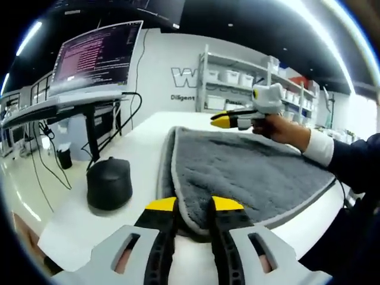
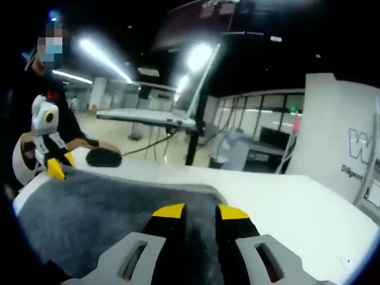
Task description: Open the folded towel by lifting each exposed corner and separating the folded layers until the towel lies flat within the target outline without major curled edges
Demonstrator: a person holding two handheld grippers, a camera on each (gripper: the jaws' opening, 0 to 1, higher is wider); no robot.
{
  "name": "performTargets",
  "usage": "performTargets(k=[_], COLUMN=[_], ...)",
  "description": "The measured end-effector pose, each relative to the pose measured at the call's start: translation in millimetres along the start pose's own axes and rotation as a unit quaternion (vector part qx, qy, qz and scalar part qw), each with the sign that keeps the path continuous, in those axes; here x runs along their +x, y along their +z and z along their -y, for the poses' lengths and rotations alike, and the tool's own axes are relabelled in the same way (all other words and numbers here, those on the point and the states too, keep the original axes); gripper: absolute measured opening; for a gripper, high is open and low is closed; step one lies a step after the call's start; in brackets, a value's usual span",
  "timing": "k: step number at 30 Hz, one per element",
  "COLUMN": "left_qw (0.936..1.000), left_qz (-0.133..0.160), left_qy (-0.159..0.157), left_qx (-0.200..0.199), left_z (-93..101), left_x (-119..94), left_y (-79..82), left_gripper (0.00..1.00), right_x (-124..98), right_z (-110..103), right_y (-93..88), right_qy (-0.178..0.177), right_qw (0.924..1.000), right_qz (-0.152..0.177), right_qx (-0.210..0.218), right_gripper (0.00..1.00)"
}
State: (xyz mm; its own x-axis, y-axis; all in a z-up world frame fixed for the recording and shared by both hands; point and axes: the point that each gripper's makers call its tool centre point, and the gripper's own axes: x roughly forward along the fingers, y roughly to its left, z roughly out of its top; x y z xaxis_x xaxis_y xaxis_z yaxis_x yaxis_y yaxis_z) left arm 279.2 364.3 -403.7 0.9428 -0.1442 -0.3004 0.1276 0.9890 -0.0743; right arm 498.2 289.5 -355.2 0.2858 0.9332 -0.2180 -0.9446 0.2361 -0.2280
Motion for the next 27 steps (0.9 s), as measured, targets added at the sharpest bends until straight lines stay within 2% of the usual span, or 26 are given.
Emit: performTargets(k=[2,3,6,9,11,15,19,21,22,23,25,26,27], left_qw=[0.9999,0.999,0.9979,0.9964,0.9952,0.9941,0.9935,0.9926,0.9917,0.9906,0.9888,0.9888,0.9889], left_qz=[0.006,0.007,0.01,0.017,0.025,0.029,0.033,0.036,0.031,0.026,0.024,0.025,0.027], left_qy=[0.007,0.012,0.023,0.025,0.028,0.028,0.028,0.029,0.029,0.029,0.03,0.028,0.025], left_qx=[0.009,0.042,0.06,0.08,0.091,0.101,0.105,0.112,0.122,0.131,0.144,0.144,0.144], left_z=[0.9,1.2,7.7,14.4,18.6,23.8,27.6,29.5,31.6,33.6,39.0,41.2,44.0], left_x=[0,-1,-3,-3,-3,-2,-3,-3,-2,-1,1,1,2], left_y=[4.0,7.8,14.5,24.6,30.9,36.2,39.7,42.7,41.6,40.5,39.4,39.9,40.3], left_gripper=[0.14,0.13,0.08,0.05,0.05,0.04,0.03,0.02,0.02,0.02,0.02,0.02,0.02], right_x=[-1,-1,-3,-3,-5,-5,-6,-6,-6,-6,-4,-1,-1], right_z=[-2,-2,-6,-15,-24,-24,-20,-20,-23,-27,-31,-32,-33], right_y=[0.0,0.8,2.8,8.4,10.6,9.1,9.9,10.2,7.9,5.7,1.5,2.2,3.5], right_qy=[0.003,0.005,0.014,0.039,0.055,0.052,0.05,0.049,0.057,0.066,0.073,0.076,0.078], right_qw=[1.0,1.0,0.9998,0.9973,0.9955,0.9947,0.9904,0.9892,0.9873,0.9853,0.9797,0.9733,0.972], right_qz=[0.0,-0.001,0.006,0.014,0.018,0.008,0.013,0.016,0.007,-0.003,-0.021,-0.021,-0.017], right_qx=[0.001,0.002,0.014,0.06,0.074,0.088,0.128,0.138,0.148,0.158,0.185,0.215,0.221], right_gripper=[0.14,0.14,0.15,0.21,0.27,0.35,0.46,0.45,0.41,0.41,0.55,0.59,0.59])
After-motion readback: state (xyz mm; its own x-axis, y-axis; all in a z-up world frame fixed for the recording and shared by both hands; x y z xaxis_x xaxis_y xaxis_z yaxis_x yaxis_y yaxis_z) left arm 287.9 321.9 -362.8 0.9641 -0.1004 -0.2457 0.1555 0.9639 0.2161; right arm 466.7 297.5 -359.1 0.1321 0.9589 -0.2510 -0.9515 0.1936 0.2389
